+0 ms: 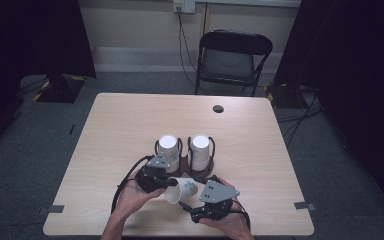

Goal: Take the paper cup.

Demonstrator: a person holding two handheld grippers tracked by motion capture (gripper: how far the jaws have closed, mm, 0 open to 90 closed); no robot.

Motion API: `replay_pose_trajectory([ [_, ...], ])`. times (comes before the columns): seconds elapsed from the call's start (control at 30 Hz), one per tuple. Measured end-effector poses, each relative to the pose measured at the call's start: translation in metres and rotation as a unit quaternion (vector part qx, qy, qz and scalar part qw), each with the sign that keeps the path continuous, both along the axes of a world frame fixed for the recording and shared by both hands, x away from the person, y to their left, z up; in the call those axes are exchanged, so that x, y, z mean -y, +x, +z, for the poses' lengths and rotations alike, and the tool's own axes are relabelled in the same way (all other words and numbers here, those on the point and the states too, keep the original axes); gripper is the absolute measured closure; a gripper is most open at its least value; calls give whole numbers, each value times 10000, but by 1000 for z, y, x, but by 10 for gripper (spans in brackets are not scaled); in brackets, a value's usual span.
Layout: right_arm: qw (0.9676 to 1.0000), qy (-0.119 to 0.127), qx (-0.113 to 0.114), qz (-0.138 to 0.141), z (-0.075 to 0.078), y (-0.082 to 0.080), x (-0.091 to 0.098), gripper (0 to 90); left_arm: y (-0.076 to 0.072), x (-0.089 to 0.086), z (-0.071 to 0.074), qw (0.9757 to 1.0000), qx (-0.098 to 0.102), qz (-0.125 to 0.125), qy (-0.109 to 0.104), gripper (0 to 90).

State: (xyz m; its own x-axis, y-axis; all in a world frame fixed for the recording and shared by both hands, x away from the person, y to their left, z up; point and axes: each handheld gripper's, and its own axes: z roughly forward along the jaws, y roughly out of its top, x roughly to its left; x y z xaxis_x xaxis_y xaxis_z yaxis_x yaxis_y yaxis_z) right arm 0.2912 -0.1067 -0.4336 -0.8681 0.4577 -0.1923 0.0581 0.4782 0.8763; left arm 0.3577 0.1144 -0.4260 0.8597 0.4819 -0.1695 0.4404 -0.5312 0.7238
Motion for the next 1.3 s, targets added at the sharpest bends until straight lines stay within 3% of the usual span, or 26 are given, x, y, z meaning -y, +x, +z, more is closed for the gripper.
replay_pose_trajectory([
  [0.2,9996,-197,165,-111,-9,-1,-8,143,1,-1,2,9999,-114,-10,-76,892],
  [0.47,9980,-520,348,-115,-14,3,-18,138,3,0,3,9998,-206,-1,27,892],
  [0.57,9965,-665,486,-131,-16,5,-21,146,2,3,6,9997,-240,-66,39,892],
  [0.63,9957,-750,530,-120,-16,6,-23,161,3,5,7,9996,-215,-78,170,892],
  [0.77,9941,-910,583,48,-15,10,-26,181,5,6,7,9993,-296,-83,194,893],
  [0.9,9894,-1186,824,134,-16,9,-35,205,5,9,6,9991,-332,-174,202,892],
  [1.07,9857,-1387,944,123,-19,9,-43,220,5,10,5,9986,-392,-247,260,890],
  [1.17,9854,-1439,901,111,-21,10,-45,215,5,12,3,9980,-398,-258,406,890],
  [1.23,9858,-1419,885,130,-21,9,-44,228,5,13,2,9980,-478,-255,324,889],
  [1.3,9850,-1396,1010,79,-20,6,-43,239,6,14,1,9979,-501,-267,314,889],
])
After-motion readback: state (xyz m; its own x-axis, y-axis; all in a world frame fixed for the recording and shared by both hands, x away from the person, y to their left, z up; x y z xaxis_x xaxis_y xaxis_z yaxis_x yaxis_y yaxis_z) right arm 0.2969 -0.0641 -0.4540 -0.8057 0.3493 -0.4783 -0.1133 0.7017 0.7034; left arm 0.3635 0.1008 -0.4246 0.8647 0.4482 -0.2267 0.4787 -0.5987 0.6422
